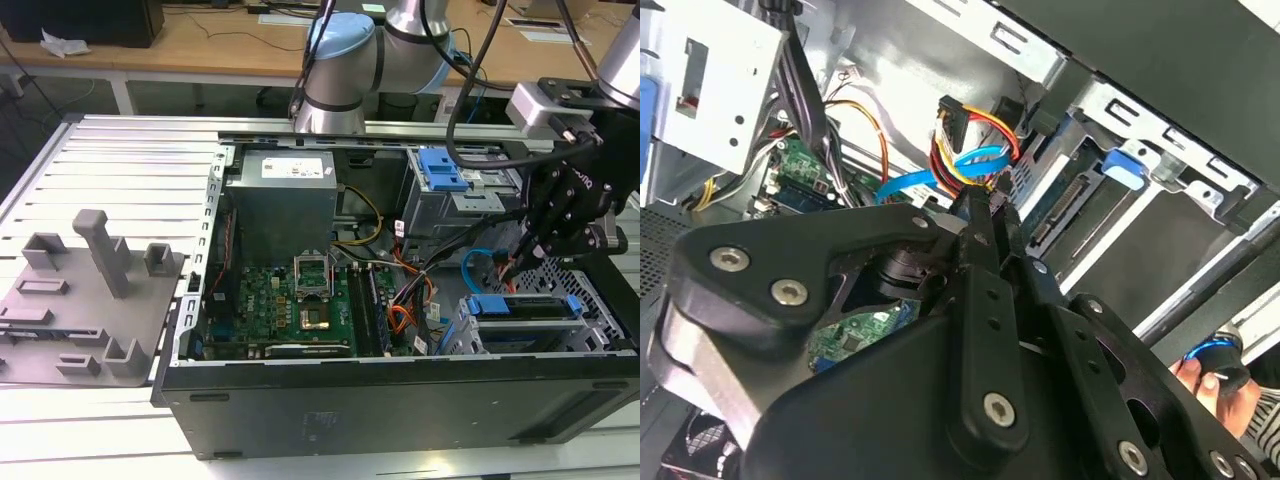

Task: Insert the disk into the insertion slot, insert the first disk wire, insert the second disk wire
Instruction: 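Insert the first disk wire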

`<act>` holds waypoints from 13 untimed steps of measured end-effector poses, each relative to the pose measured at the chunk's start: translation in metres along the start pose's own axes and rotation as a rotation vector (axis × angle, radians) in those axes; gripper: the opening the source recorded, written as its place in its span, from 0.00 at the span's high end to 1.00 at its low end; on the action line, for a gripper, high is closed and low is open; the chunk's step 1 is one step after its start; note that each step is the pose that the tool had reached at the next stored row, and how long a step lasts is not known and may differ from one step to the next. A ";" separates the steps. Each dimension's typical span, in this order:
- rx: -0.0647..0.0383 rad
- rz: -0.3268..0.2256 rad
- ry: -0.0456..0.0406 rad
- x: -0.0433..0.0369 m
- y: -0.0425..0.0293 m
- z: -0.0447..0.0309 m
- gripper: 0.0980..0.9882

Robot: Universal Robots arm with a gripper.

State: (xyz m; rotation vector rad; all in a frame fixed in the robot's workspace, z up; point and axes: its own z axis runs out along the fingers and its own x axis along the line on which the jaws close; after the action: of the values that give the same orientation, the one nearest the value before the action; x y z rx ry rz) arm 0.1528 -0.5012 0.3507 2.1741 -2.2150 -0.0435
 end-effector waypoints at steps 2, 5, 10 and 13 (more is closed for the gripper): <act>0.000 0.000 -0.0001 0.0020 0.0000 0.0001 0.93; 0.000 0.000 0.0000 0.0065 -0.0001 0.0001 0.93; 0.000 0.000 0.0000 0.0157 -0.0003 0.0002 0.93; 0.000 0.000 -0.0001 0.0198 -0.0004 0.0002 0.93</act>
State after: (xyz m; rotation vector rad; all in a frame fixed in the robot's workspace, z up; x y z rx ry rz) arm 0.1528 -0.5210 0.3506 2.1741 -2.2151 -0.0436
